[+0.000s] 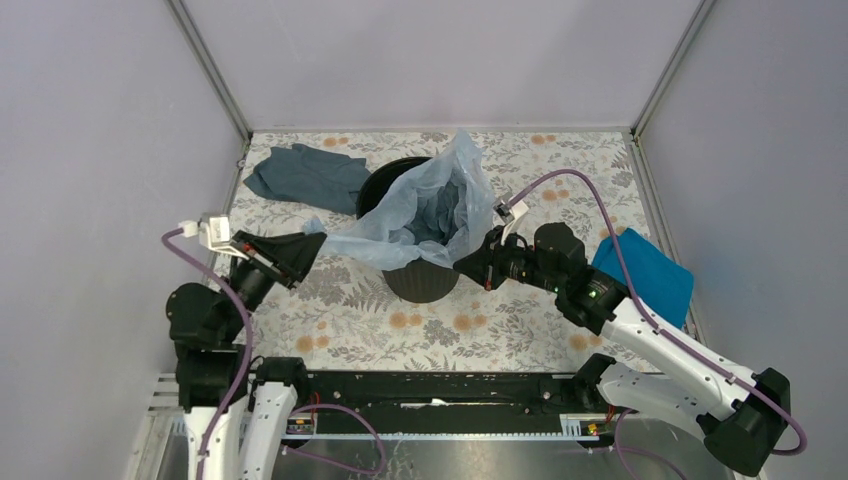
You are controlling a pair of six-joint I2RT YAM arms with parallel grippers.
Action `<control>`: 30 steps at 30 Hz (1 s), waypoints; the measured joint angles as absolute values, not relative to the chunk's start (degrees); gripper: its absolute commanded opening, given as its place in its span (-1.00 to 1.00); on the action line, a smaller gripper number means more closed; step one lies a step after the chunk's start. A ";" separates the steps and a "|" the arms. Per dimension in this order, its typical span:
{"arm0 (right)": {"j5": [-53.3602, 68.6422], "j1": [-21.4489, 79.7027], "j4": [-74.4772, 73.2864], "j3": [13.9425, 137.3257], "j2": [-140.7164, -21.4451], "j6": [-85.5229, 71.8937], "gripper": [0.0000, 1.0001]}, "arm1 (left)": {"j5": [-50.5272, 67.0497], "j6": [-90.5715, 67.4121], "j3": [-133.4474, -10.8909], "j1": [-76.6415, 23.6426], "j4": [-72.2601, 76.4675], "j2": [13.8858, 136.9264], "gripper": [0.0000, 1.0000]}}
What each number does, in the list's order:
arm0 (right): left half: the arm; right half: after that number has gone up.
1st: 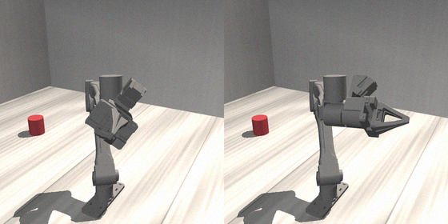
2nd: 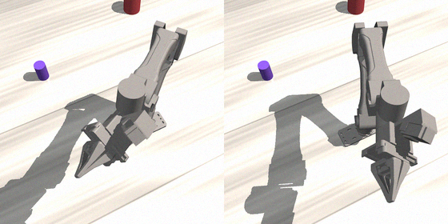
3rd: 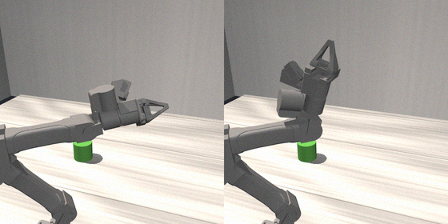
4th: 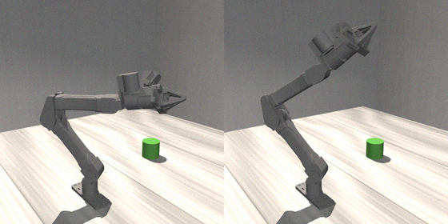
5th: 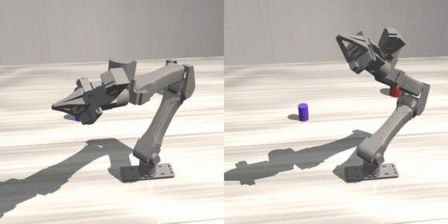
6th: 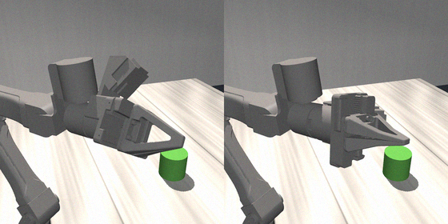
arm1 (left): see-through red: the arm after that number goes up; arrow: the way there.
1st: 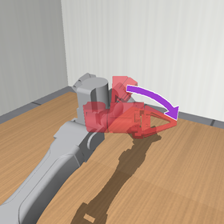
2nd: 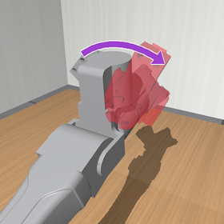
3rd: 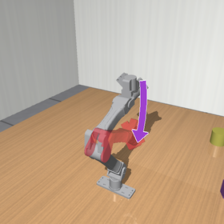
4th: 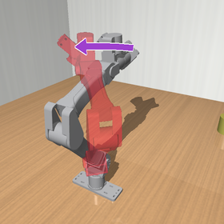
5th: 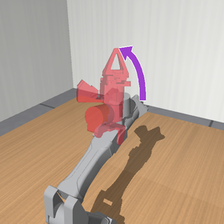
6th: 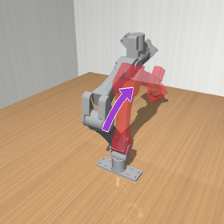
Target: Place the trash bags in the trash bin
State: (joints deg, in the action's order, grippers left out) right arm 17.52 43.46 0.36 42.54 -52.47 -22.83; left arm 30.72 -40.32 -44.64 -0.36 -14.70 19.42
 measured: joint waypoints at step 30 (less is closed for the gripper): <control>15.11 43.46 -0.05 38.98 -52.34 -25.45 -1.00 | 32.34 -61.84 -63.09 -0.36 -55.07 40.14 0.78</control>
